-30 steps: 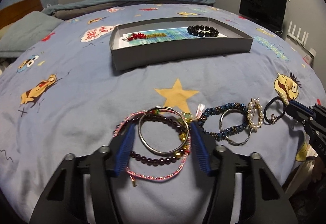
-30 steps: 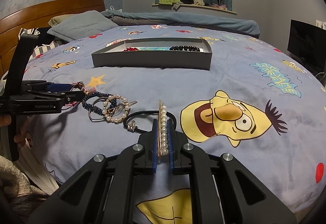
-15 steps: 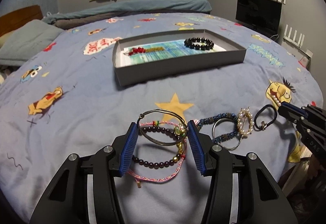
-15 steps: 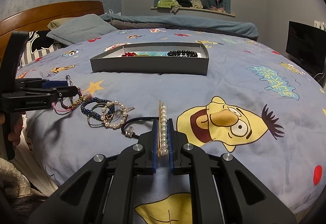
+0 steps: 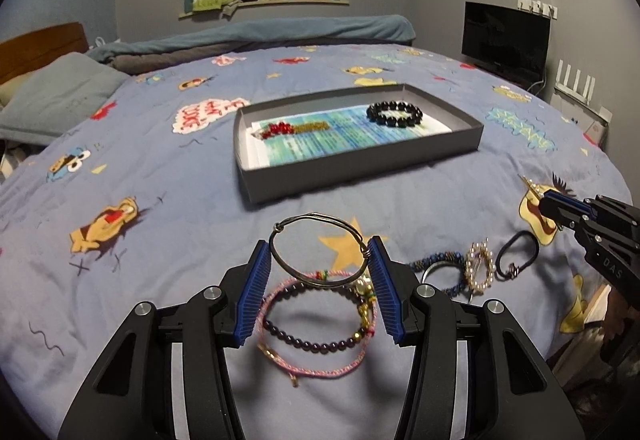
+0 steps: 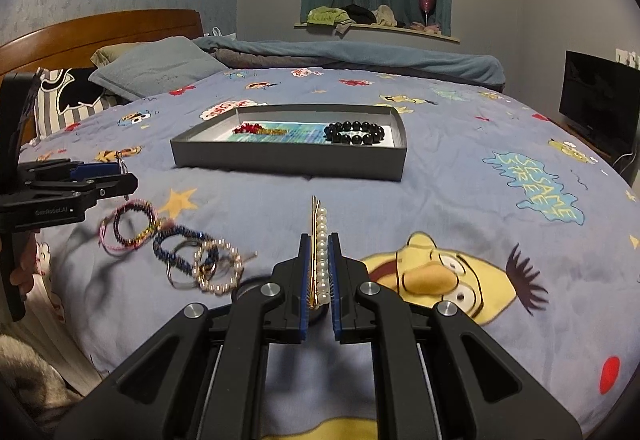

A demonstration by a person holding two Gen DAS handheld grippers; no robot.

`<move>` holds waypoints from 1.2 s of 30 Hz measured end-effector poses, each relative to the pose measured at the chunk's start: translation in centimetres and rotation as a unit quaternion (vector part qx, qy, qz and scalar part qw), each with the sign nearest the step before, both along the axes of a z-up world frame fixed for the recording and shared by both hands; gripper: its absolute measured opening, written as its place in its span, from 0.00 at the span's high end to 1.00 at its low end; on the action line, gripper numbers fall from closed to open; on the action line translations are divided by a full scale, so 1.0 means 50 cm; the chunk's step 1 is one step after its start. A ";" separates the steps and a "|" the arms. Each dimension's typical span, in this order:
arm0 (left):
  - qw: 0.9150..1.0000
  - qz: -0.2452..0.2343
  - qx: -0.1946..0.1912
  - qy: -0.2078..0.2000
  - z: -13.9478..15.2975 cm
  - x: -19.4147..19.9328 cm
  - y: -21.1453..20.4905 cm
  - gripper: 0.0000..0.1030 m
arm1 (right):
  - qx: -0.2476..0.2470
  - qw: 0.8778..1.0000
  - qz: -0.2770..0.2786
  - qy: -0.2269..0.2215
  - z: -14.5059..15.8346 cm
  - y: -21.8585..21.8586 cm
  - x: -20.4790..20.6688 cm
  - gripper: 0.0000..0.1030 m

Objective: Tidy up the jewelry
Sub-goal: 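Carry the hairpin and bangle into the grey box and open both tools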

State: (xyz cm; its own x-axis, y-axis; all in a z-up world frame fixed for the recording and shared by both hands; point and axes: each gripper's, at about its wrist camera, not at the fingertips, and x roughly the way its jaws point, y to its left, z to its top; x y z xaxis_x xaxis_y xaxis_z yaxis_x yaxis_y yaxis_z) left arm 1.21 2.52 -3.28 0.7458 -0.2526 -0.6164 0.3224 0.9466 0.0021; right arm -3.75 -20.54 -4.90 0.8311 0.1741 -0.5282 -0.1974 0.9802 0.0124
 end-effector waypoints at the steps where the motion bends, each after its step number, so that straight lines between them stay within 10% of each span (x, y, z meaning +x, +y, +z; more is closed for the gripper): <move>1: 1.000 0.000 -0.001 -0.002 0.002 0.001 0.001 0.50 | 0.005 1.000 -0.001 0.002 0.004 -0.003 0.007 0.92; 19: 0.999 0.011 0.006 -0.052 0.107 0.135 0.001 0.50 | 0.013 1.000 -0.020 -0.018 0.124 -0.030 0.195 0.92; 36: 0.999 0.000 0.023 0.023 0.045 0.296 -0.044 0.50 | 0.037 0.995 -0.044 0.082 0.032 -0.037 0.369 0.92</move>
State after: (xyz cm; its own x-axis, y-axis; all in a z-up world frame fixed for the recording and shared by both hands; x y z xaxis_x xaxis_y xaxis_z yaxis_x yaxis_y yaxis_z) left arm 16.01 0.29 -1.04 0.7169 -0.2239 -0.6603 0.3232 0.9458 0.0302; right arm 14.73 -22.40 -3.28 0.7484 0.1481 -0.6465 -0.1006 0.9888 0.1101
